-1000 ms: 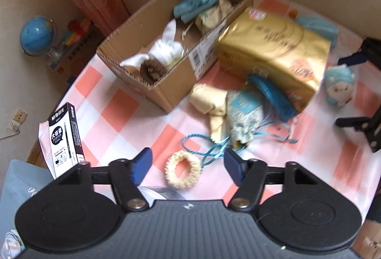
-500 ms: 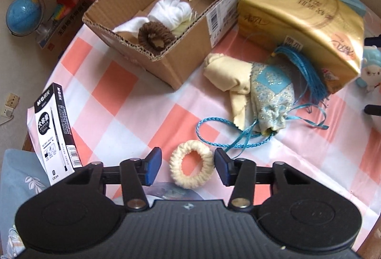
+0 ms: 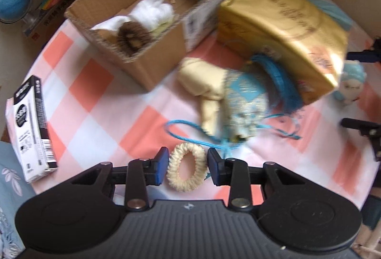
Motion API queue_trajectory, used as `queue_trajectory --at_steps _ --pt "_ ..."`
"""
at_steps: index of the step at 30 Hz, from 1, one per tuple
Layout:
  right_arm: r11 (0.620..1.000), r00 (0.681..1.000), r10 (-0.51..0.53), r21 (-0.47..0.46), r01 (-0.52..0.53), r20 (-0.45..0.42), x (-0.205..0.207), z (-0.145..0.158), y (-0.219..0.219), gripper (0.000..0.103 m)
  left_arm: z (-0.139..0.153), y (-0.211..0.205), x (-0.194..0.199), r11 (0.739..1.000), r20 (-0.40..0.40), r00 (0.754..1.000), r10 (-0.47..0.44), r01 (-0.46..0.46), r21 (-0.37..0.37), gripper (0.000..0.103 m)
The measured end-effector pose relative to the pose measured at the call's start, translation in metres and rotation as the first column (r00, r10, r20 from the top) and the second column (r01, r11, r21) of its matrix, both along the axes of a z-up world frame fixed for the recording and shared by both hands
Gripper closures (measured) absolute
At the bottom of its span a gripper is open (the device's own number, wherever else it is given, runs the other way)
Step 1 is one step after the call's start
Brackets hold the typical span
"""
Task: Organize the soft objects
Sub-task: 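Grasp the white figurine with blue hat with the right tool while the left lifts the scrunchie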
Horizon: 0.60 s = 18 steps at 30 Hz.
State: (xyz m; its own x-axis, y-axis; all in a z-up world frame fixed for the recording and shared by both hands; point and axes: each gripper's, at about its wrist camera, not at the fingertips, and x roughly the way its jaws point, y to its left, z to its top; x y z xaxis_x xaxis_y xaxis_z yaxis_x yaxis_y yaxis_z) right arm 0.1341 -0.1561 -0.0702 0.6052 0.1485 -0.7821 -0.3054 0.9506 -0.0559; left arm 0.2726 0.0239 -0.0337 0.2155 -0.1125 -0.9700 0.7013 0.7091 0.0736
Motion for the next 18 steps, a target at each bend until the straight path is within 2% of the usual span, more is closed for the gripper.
queue_trajectory --at_steps 8,15,18 --pt "1.0 1.0 -0.001 0.003 0.001 0.006 -0.001 -0.001 0.0 0.0 0.006 -0.019 -0.035 0.998 -0.015 0.999 -0.047 0.047 -0.038 0.068" --pt "1.0 1.0 0.001 0.005 -0.001 0.014 -0.003 -0.001 -0.001 0.0 0.01 -0.012 -0.063 0.998 0.045 0.999 -0.014 0.016 -0.054 0.065" --pt "1.0 1.0 0.002 0.006 -0.002 0.015 -0.003 -0.001 -0.001 0.0 0.002 -0.002 -0.067 0.998 0.033 0.999 0.015 -0.013 -0.065 0.064"
